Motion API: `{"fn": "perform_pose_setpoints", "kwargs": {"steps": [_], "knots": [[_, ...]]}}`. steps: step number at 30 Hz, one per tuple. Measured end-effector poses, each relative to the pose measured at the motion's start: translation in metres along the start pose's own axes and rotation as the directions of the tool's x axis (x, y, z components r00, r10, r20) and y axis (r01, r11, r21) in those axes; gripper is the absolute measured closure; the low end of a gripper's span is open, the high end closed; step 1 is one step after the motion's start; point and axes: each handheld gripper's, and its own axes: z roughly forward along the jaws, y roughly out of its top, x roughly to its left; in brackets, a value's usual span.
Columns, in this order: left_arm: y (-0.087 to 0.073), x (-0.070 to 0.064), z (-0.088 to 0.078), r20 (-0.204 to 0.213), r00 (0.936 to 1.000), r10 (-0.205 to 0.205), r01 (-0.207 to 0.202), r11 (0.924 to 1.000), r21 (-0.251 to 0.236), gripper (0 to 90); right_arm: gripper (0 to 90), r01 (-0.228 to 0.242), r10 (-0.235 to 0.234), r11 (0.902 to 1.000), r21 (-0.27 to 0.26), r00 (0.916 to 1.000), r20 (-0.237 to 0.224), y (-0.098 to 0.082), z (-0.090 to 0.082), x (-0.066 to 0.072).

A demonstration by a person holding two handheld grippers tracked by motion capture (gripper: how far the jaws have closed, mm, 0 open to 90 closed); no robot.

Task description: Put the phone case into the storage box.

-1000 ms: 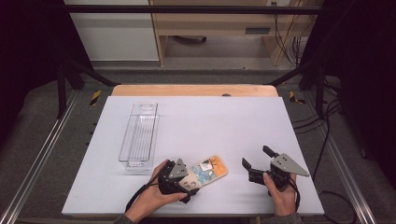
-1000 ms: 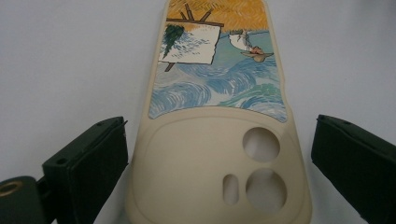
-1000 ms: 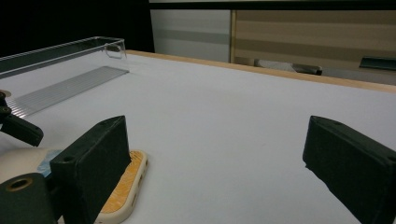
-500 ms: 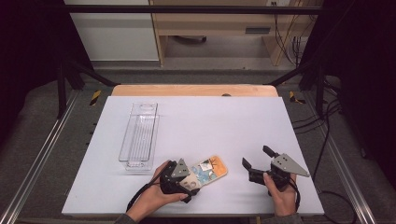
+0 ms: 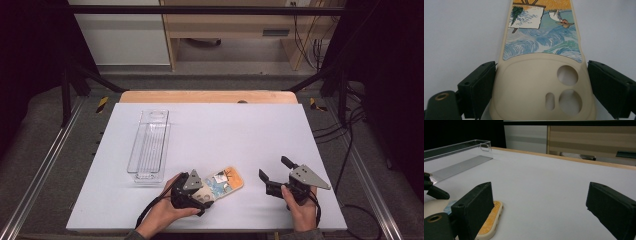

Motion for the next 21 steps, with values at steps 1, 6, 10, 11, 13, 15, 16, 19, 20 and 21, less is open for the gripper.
{"fn": "perform_pose_setpoints", "kwargs": {"steps": [1,6,10,11,13,15,16,19,20,21], "knots": [[0.000,0.000,0.000,0.000,1.0000,0.000,0.000,1.0000,0.000,10.4,7.3,0.000,0.000,1.0000,0.000,1.0000,0.000,0.000,0.000,0.000],[0.000,0.002,-0.002,0.010,0.9998,-0.015,0.015,0.9998,-0.010,11.0,7.4,0.004,-0.004,1.0000,0.000,1.0000,-0.004,0.000,0.001,0.002],[0.003,0.004,-0.008,0.008,0.9996,-0.027,0.027,0.9993,-0.026,11.2,7.3,0.023,-0.023,0.9997,0.003,0.9997,-0.009,0.002,0.001,0.006],[0.004,0.005,-0.009,0.008,0.9995,-0.030,0.030,0.9991,-0.031,11.2,7.2,0.025,-0.025,0.9997,0.000,0.9996,-0.010,0.002,0.002,0.008],[0.007,0.006,-0.013,0.002,0.9994,-0.036,0.036,0.9984,-0.044,11.2,6.7,0.041,-0.041,0.9992,0.003,0.9991,-0.013,0.004,0.002,0.011],[0.012,0.009,-0.018,-0.004,0.9990,-0.044,0.043,0.9972,-0.060,11.3,6.1,0.064,-0.064,0.9979,0.007,0.9978,-0.018,0.007,0.004,0.015],[0.014,0.010,-0.021,-0.005,0.9989,-0.047,0.046,0.9968,-0.066,11.2,5.8,0.085,-0.084,0.9964,0.010,0.9962,-0.022,0.009,0.004,0.018],[0.023,0.012,-0.031,-0.013,0.9989,-0.045,0.044,0.9955,-0.084,11.2,5.2,0.132,-0.131,0.9910,0.024,0.9907,-0.037,0.015,0.005,0.027],[0.026,0.013,-0.034,-0.014,0.9988,-0.047,0.046,0.9946,-0.093,11.2,5.1,0.163,-0.161,0.9862,0.032,0.9861,-0.041,0.017,0.006,0.031],[0.028,0.013,-0.037,-0.014,0.9987,-0.048,0.047,0.9941,-0.098,11.2,5.1,0.187,-0.185,0.9816,0.039,0.9817,-0.043,0.018,0.007,0.035]]}}
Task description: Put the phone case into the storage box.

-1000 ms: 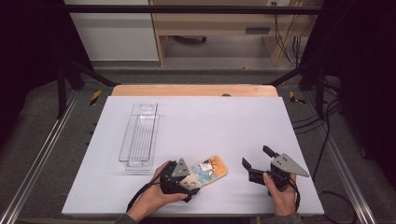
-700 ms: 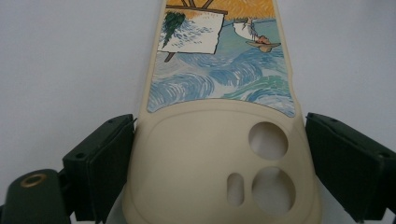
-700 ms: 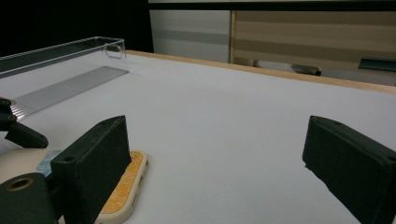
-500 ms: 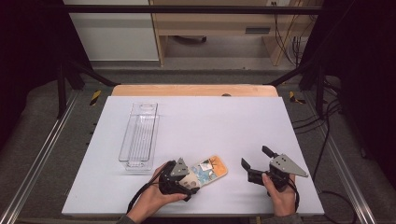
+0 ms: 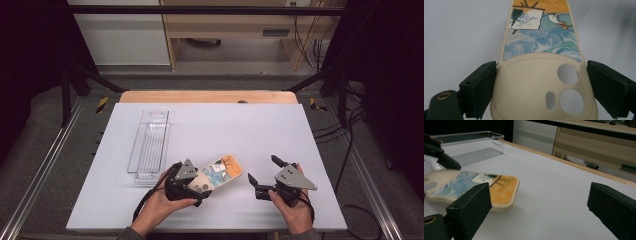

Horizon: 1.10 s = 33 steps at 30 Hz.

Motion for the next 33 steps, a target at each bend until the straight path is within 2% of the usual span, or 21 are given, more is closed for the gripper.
{"fn": "perform_pose_setpoints", "kwargs": {"steps": [3,5,6,7,8,10,11,14,16,22,28,33], "knots": [[0.009,0.003,-0.009,-0.013,0.9999,0.006,-0.006,0.9999,-0.013,11.2,4.8,0.076,-0.076,0.9968,0.023,0.9970,-0.017,0.005,0.003,0.011],[0.014,0.006,-0.015,-0.014,0.9999,0.006,-0.006,0.9998,-0.019,11.2,4.5,0.149,-0.148,0.9877,0.046,0.9886,-0.026,0.008,0.005,0.020],[0.016,0.008,-0.017,-0.014,0.9999,0.005,-0.005,0.9998,-0.020,11.1,4.3,0.195,-0.193,0.9791,0.058,0.9805,-0.034,0.010,0.007,0.025],[0.016,0.008,-0.017,-0.014,0.9999,0.005,-0.005,0.9998,-0.020,11.2,4.3,0.195,-0.193,0.9791,0.058,0.9805,-0.034,0.010,0.007,0.025],[0.018,0.010,-0.021,-0.013,0.9999,-0.002,0.001,0.9997,-0.024,11.2,4.3,0.249,-0.246,0.9660,0.071,0.9683,-0.044,0.013,0.009,0.033],[0.019,0.012,-0.024,-0.010,0.9999,-0.006,0.006,0.9996,-0.028,11.1,4.4,0.311,-0.308,0.9471,0.079,0.9501,-0.052,0.016,0.013,0.041],[0.019,0.012,-0.024,-0.010,0.9999,-0.006,0.006,0.9996,-0.028,11.1,4.4,0.335,-0.332,0.9386,0.082,0.9419,-0.054,0.017,0.014,0.043],[0.021,0.013,-0.031,-0.007,1.0000,-0.006,0.006,0.9996,-0.029,11.1,4.8,0.425,-0.420,0.9001,0.094,0.9047,-0.069,0.022,0.021,0.054],[0.022,0.013,-0.034,-0.005,1.0000,-0.005,0.004,0.9997,-0.024,11.1,5.2,0.465,-0.460,0.8799,0.097,0.8850,-0.074,0.025,0.026,0.059],[0.027,0.012,-0.038,0.000,0.9999,0.012,-0.012,0.9999,-0.009,11.1,6.9,0.543,-0.537,0.8337,0.100,0.8396,-0.079,0.032,0.036,0.069],[0.035,0.011,-0.042,0.010,0.9997,0.023,-0.023,0.9997,0.007,11.0,8.3,0.585,-0.581,0.8048,0.097,0.8107,-0.070,0.038,0.039,0.071],[0.040,0.010,-0.046,0.008,0.9994,0.035,-0.035,0.9993,0.015,11.0,10.0,0.627,-0.623,0.7736,0.095,0.7794,-0.066,0.042,0.041,0.076]]}}
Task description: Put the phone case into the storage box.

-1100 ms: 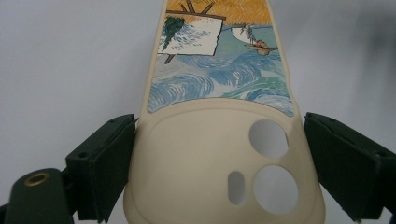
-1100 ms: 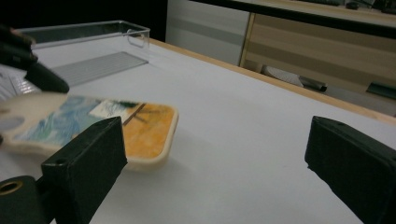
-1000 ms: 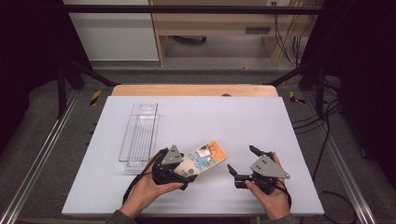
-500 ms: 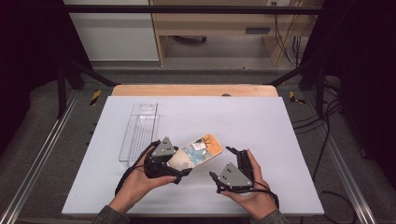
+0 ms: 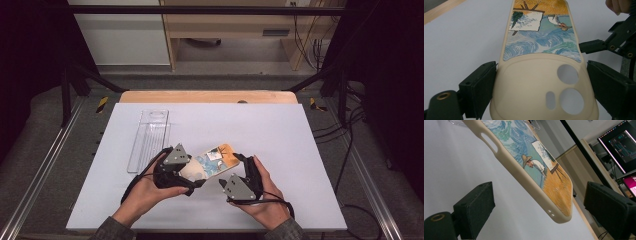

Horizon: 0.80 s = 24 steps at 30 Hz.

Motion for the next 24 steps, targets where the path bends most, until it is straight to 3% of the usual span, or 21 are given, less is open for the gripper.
{"fn": "perform_pose_setpoints", "kwargs": {"steps": [11,24], "knots": [[0.0030,0.0009,-0.0058,-0.001,1.0000,0.003,-0.003,0.9999,0.017,11.0,17.4,0.064,-0.064,0.9979,-0.011,0.9979,0.011,0.0065,0.0010,0.0027],[0.0059,-0.0007,-0.0067,0.006,0.9999,0.010,-0.010,0.9998,0.015,10.9,26.6,0.090,-0.089,0.9957,-0.021,0.9958,0.017,0.0057,-0.0001,0.0043]]}}
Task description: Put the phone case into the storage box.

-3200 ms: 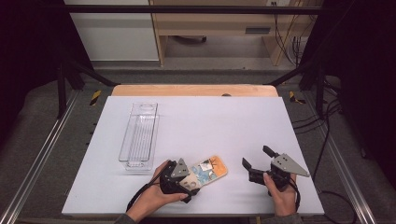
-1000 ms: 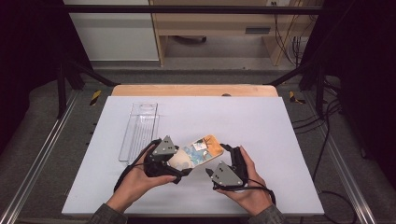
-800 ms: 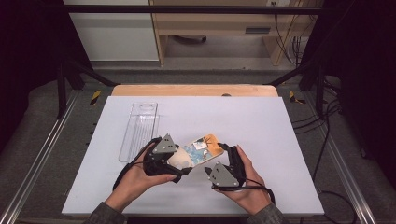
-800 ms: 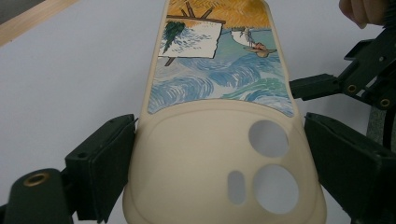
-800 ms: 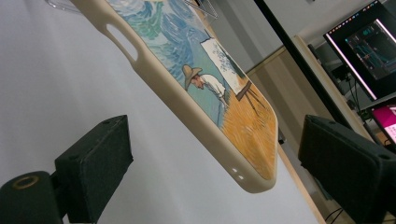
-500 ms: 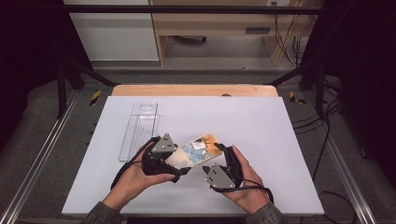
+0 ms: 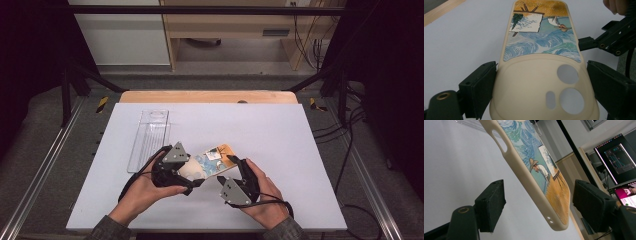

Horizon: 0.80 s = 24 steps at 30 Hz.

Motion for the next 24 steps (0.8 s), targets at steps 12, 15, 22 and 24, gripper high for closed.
{"fn": "perform_pose_setpoints", "kwargs": {"steps": [12,15,22,24], "knots": [[0.001,-0.001,0.000,0.013,0.9999,-0.007,0.007,1.0000,0.002,10.9,40.4,0.062,-0.062,0.9981,-0.003,0.9980,0.005,0.005,0.004,0.006],[0.001,0.000,0.000,0.019,0.9997,-0.016,0.016,0.9999,0.002,10.8,45.1,0.091,-0.091,0.9958,-0.005,0.9958,0.008,0.006,0.006,0.009],[0.002,0.003,-0.001,0.033,0.9987,-0.038,0.037,0.9993,0.007,10.7,61.9,0.150,-0.150,0.9887,0.001,0.9884,0.023,0.010,0.006,0.013],[0.003,0.003,0.000,0.037,0.9983,-0.045,0.045,0.9990,0.007,10.7,65.6,0.163,-0.163,0.9867,0.002,0.9865,0.022,0.010,0.005,0.014]]}}
